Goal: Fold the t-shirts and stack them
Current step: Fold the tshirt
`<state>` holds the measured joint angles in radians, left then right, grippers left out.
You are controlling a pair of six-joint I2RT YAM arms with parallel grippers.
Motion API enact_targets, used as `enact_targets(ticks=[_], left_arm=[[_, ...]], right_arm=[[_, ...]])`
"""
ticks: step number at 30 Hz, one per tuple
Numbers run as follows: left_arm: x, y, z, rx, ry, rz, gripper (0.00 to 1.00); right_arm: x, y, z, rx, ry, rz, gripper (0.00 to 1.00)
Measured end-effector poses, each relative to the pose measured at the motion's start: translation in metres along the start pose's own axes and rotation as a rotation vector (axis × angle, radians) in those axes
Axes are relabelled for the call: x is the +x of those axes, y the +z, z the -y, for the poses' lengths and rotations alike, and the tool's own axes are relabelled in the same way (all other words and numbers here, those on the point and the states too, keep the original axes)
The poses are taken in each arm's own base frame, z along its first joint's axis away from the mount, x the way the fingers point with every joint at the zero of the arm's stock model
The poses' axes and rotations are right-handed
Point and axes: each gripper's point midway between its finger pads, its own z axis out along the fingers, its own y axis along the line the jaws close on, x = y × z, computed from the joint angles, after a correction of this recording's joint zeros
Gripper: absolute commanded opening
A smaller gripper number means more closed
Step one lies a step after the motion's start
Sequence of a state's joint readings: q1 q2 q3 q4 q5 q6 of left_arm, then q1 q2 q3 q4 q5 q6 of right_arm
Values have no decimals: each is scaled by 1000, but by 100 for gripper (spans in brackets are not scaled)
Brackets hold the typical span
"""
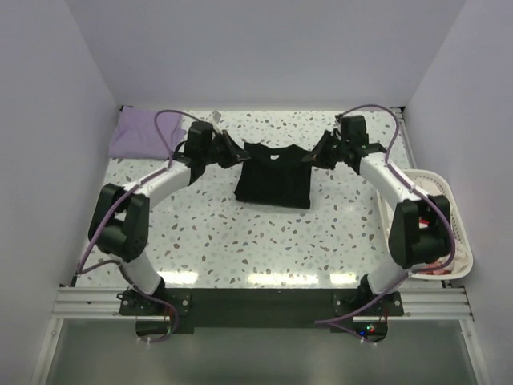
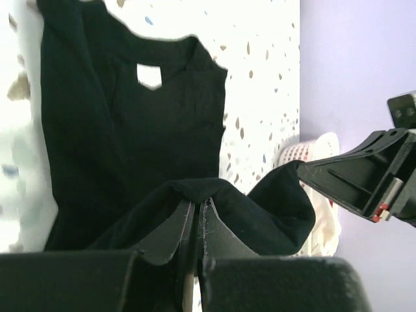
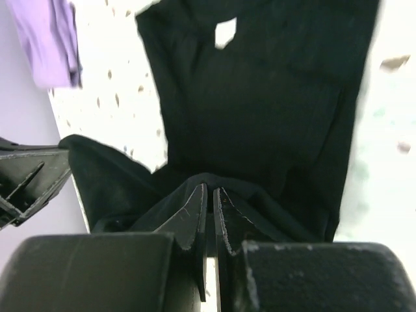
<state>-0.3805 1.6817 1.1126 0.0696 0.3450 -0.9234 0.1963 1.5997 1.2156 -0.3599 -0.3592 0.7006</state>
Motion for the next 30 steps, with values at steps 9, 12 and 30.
enact_targets(ticks=[9,12,30], left_arm=[[-71,84,-11,80,-17,-1,0],[-83,116,-28,97,-26,-11,0],[-126,143,-88,136,-88,41,56]], right_arm=[[-78,80,28,9,87,14,0],[-94,112,43,15,113,9,0],[-131,136,93,92,146,83,72]])
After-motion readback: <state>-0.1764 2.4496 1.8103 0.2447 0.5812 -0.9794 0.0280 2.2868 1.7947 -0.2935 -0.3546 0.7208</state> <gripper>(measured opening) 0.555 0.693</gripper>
